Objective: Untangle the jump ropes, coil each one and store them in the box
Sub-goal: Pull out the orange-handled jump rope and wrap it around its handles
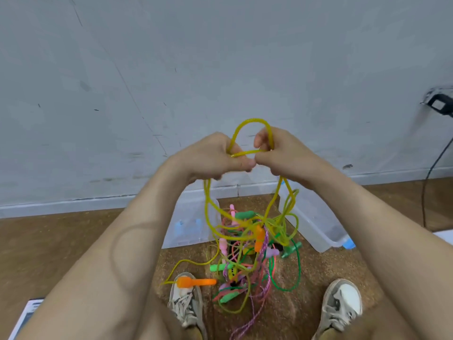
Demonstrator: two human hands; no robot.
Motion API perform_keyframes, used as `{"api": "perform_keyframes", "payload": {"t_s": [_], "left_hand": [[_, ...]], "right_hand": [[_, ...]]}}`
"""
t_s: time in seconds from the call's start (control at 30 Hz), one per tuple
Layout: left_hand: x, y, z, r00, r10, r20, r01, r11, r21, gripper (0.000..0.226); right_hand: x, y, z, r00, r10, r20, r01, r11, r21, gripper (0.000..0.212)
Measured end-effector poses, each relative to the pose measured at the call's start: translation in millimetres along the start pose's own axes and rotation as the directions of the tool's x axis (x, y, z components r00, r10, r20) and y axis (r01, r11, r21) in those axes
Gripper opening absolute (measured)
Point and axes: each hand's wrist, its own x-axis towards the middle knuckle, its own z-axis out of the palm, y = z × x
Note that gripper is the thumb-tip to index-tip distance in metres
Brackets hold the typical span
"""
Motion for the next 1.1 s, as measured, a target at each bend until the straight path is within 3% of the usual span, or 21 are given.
{"api": "perform_keyframes", "payload": {"t_s": [0.07,0.13,0.17,0.23,0.3,0.33,0.37,0.4,0.47,0.5,0.53,0.57,0.6,0.63,0.67,0.7,0.73,0.8,0.83,0.97,1.1], "left_hand": [[-3,12,-5,0.984,0.083,-0.155,-0.084,0.996,0.003,0.035],[-5,23,-8,0.939,0.135,-0.317,-0.225,0.937,-0.268,0.039],[-6,27,-12,0.907,0.13,-0.402,-0.316,0.838,-0.444,0.041],[-5,28,-28,0.853,0.038,-0.521,-0.471,0.488,-0.735,0.039],[-8,18,-48,0.827,-0.061,-0.559,-0.549,0.126,-0.826,0.038],[-10,12,-57,0.818,-0.109,-0.565,-0.567,0.018,-0.823,0.04],[-10,1,-65,0.805,-0.163,-0.57,-0.578,-0.001,-0.816,0.042],[-10,-9,-70,0.787,-0.222,-0.576,-0.572,0.087,-0.816,0.042],[-8,-31,-75,0.741,-0.292,-0.604,-0.419,0.502,-0.757,0.042],[-7,-43,-77,0.731,-0.292,-0.617,-0.251,0.725,-0.641,0.04],[-6,-54,-78,0.74,-0.297,-0.603,-0.041,0.875,-0.482,0.037],[-6,-65,-78,0.75,-0.32,-0.579,0.173,0.94,-0.295,0.032],[-7,-73,-77,0.757,-0.362,-0.544,0.376,0.922,-0.09,0.024],[-9,-76,-73,0.766,-0.4,-0.503,0.525,0.841,0.13,0.025],[-9,-75,-67,0.77,-0.402,-0.496,0.583,0.759,0.29,0.04],[-9,-69,-61,0.792,-0.324,-0.518,0.536,0.774,0.336,0.054],[-9,-56,-54,0.827,-0.167,-0.536,0.395,0.852,0.344,0.059],[-13,-22,-35,0.847,0.07,-0.527,0.017,0.987,0.158,0.047],[-13,-8,-21,0.885,0.084,-0.458,-0.055,0.996,0.076,0.038],[-3,0,34,0.98,0.025,-0.197,-0.014,0.998,0.059,0.019],[0,2,43,0.996,0.043,0.074,-0.013,0.933,-0.358,0.036]], "right_hand": [[0,7,-1,0.995,0.027,0.098,-0.044,0.984,0.17,0.016],[-3,26,10,0.955,0.04,0.295,-0.092,0.982,0.164,0.018],[-6,38,19,0.917,0.063,0.395,-0.102,0.992,0.078,0.018],[-13,62,40,0.851,0.144,0.505,-0.126,0.99,-0.071,0.013],[-15,72,54,0.88,0.182,0.438,-0.166,0.983,-0.076,0.007],[-13,74,55,0.914,0.154,0.375,-0.119,0.986,-0.115,0.004],[-9,75,53,0.939,0.107,0.328,-0.038,0.977,-0.21,0.004],[-8,73,48,0.951,0.081,0.297,0.023,0.943,-0.333,0.01],[-8,63,33,0.973,0.052,0.226,0.068,0.867,-0.494,0.021],[-8,57,25,0.981,0.018,0.193,0.078,0.874,-0.479,0.022],[-8,50,17,0.986,-0.038,0.162,0.105,0.897,-0.429,0.022],[-9,42,11,0.987,-0.095,0.133,0.14,0.91,-0.391,0.022],[-10,32,4,0.986,-0.136,0.101,0.164,0.915,-0.37,0.022],[-10,24,-1,0.986,-0.15,0.068,0.165,0.919,-0.358,0.021],[-10,18,-5,0.989,-0.146,0.033,0.149,0.936,-0.318,0.021],[-9,14,-8,0.993,-0.114,0.009,0.112,0.965,-0.235,0.022],[-8,11,-10,0.997,-0.071,0.005,0.071,0.991,-0.118,0.022],[-9,6,-11,0.999,-0.016,0.032,0.013,0.995,0.094,0.025],[-9,4,-11,0.999,-0.01,0.044,0.003,0.986,0.166,0.027],[-8,-7,-16,0.998,-0.03,0.062,-0.001,0.89,0.457,0.03],[-4,-9,-30,0.996,-0.068,0.065,0.002,0.705,0.71,0.029]]}}
